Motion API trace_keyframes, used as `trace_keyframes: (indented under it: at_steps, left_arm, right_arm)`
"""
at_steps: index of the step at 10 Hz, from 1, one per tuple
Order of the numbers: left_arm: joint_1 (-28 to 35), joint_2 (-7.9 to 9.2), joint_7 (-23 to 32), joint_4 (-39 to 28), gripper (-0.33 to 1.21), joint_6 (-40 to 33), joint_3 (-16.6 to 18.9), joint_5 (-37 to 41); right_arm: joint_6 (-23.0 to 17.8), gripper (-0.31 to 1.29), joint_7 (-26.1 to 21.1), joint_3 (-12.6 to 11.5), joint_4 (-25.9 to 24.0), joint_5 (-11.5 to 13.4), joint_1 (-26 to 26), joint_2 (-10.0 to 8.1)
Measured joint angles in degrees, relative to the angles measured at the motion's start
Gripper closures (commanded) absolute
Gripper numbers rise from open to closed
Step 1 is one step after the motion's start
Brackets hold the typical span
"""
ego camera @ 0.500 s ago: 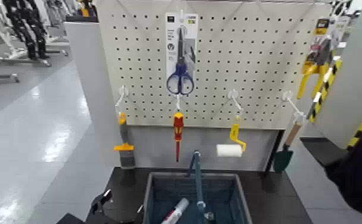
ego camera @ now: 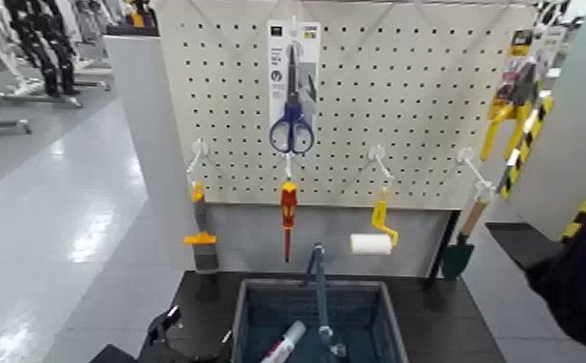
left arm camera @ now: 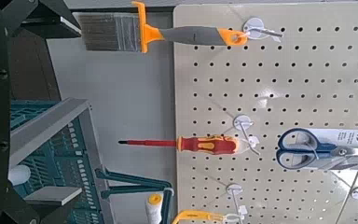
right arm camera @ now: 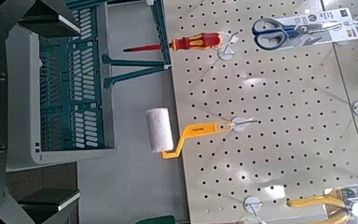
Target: Put the blue scissors into the crate.
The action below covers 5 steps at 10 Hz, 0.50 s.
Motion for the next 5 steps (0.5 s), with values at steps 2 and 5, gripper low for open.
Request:
trace_keyframes:
  at_steps: [2, 5]
  left_arm:
    - [-0.07, -0.06, -0.16, -0.36, 0.12, 0.42, 0.01, 0.54]
    - [-0.65, -0.04, -0.69, -1.71, 0.12, 2.58, -0.24, 2.08]
  right_arm:
    - [0.0, 0.09, -0.01, 0.0, 0.01, 0.0, 0.0, 0.0]
    - [0.0, 0.09, -0.02, 0.0, 0.03, -0.05, -0.01, 0.08]
